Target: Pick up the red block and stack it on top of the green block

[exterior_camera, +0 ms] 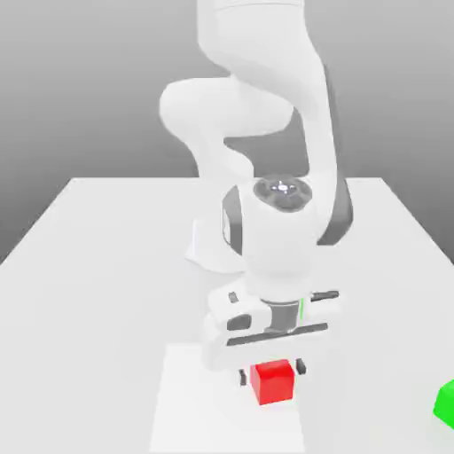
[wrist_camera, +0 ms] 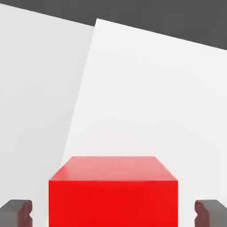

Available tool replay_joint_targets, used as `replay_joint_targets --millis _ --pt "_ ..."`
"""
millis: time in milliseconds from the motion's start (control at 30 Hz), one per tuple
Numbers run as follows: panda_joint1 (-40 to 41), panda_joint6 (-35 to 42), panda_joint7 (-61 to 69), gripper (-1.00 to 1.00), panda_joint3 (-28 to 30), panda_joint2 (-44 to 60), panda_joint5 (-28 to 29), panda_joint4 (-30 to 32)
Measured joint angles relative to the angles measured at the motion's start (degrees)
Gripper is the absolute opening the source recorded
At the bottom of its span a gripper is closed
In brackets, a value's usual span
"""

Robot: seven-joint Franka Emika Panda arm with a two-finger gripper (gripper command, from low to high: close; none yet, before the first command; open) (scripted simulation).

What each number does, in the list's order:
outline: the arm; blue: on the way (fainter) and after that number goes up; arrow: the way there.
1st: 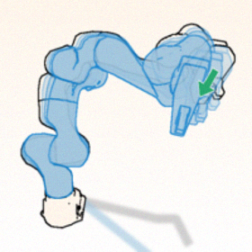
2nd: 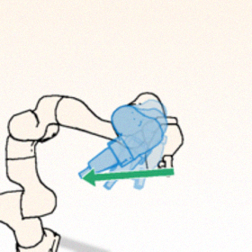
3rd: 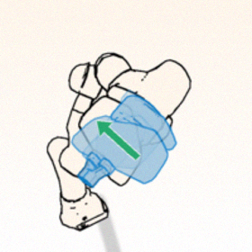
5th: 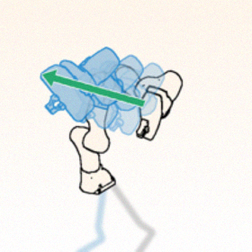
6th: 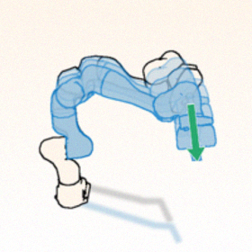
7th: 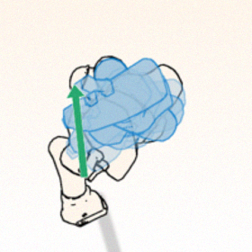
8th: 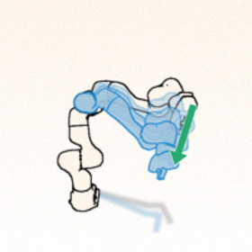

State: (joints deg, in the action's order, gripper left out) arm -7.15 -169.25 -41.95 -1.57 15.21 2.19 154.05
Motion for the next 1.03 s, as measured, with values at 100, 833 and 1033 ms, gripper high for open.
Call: replay_joint_targets --millis 100,833,1033 --pt "-0.03 -0.61 -0.17 -1.00 0.06 0.72 0.20 -0.11" --pt "-14.64 22.88 5.73 -1.00 -12.87 3.37 5.94 -25.40" --pt "-16.23 18.49 4.20 1.00 -11.32 8.64 8.34 -26.16"
